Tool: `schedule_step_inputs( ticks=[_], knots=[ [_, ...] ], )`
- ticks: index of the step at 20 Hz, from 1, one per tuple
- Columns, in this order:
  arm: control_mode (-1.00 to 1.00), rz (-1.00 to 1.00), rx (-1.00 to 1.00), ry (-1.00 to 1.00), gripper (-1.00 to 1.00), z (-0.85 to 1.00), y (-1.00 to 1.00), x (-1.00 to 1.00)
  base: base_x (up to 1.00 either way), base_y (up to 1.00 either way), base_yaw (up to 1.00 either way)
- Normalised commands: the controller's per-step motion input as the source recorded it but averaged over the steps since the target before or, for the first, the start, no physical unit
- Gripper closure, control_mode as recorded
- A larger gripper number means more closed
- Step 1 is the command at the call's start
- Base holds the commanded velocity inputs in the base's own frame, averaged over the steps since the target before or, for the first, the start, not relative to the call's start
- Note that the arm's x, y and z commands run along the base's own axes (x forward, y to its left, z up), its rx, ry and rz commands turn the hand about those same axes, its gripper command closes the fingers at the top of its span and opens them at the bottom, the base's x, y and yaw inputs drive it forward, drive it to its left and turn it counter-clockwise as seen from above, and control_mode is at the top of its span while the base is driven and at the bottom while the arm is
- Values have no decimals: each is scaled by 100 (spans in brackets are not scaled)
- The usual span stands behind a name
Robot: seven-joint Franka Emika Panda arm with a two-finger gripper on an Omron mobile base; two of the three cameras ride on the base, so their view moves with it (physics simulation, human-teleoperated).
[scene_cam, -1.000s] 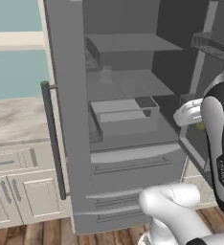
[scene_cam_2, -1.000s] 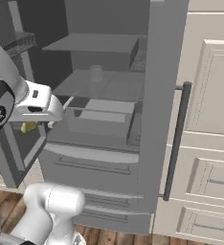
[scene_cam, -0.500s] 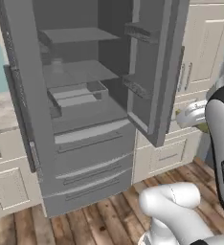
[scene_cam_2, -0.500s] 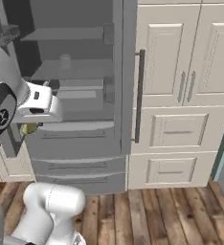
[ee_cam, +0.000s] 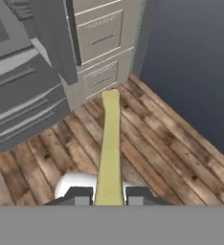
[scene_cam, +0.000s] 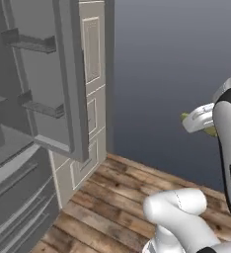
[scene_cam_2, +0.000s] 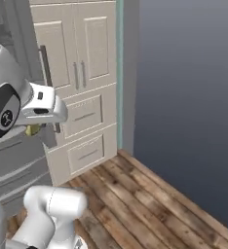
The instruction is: Pick the egg and butter from the fridge and place them by the bowl for mixing.
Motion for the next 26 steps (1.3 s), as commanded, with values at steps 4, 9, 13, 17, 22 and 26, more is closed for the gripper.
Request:
schedule_step_inputs(
  ticks=[4,9,13,17,22,26],
  knots=[
    [100,0,0,0,100,0,0,0,-20,0,-99],
    [100,0,0,0,100,0,0,0,-11,0,-100],
    [100,0,0,0,100,0,0,0,-3,0,-100],
    [100,0,0,0,100,0,0,0,-2,0,-100],
    [100,0,0,0,100,0,0,0,-1,0,-100],
    [100,0,0,0,100,0,0,0,0,0,-100]
  ],
)
